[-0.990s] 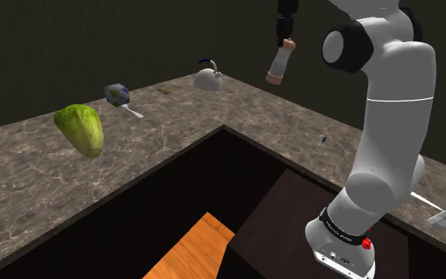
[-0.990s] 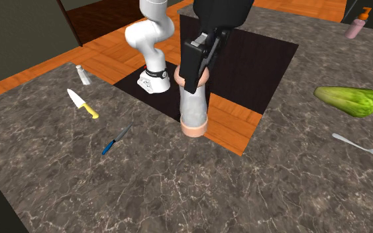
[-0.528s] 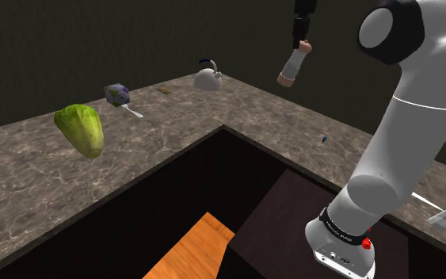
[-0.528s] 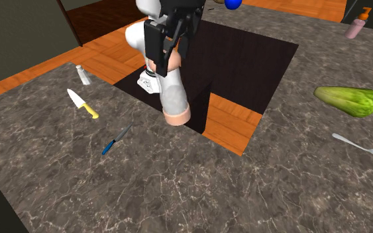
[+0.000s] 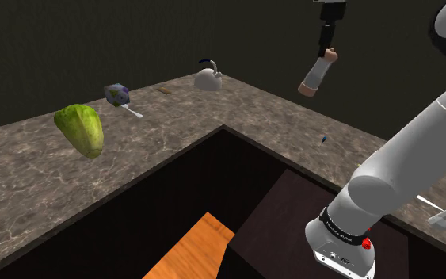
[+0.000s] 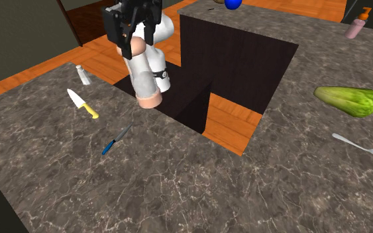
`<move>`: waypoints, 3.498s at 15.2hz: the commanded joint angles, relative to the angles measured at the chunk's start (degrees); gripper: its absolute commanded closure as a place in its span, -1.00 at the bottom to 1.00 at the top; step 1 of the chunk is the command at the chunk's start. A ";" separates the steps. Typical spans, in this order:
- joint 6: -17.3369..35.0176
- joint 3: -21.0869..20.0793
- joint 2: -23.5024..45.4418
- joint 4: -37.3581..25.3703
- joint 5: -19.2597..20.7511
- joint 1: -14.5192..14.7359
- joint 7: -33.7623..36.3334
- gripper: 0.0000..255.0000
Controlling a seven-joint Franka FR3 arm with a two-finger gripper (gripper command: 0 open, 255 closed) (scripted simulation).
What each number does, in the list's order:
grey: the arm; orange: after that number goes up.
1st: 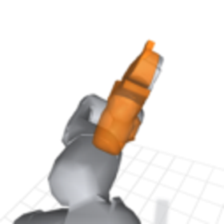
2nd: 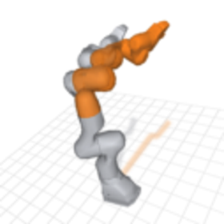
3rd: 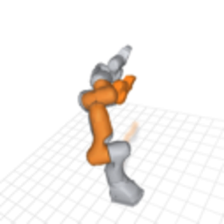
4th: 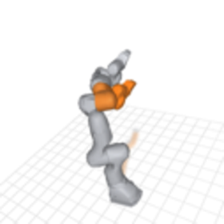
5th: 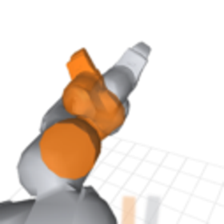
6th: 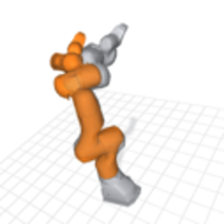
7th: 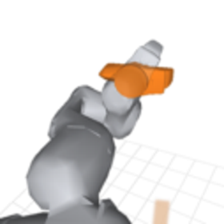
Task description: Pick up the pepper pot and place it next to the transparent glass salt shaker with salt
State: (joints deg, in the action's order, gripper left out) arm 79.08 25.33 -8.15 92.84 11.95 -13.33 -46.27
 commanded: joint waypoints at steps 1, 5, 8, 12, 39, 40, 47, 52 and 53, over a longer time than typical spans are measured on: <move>0.06 0.25 -4.00 3.52 1.83 -0.60 -0.77 1.00; -0.12 0.52 -11.55 9.98 5.23 -2.11 -2.12 1.00; -0.70 0.86 -16.80 13.95 7.69 -3.54 -3.53 1.00; -1.92 1.58 -23.30 18.20 10.94 -5.64 -5.98 1.00; -10.94 14.61 -49.43 21.99 34.90 -18.90 -35.28 1.00; -10.48 14.81 -49.92 22.94 35.12 -19.08 -35.03 1.00; -7.29 16.47 -53.05 29.24 36.79 -20.25 -33.42 1.00; -5.03 17.94 -55.05 33.42 38.20 -21.07 -32.38 1.00; -4.58 18.26 -55.42 34.23 38.50 -21.23 -32.18 1.00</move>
State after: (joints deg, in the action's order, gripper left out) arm 74.08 43.24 -63.30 126.49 50.13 -34.47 -78.55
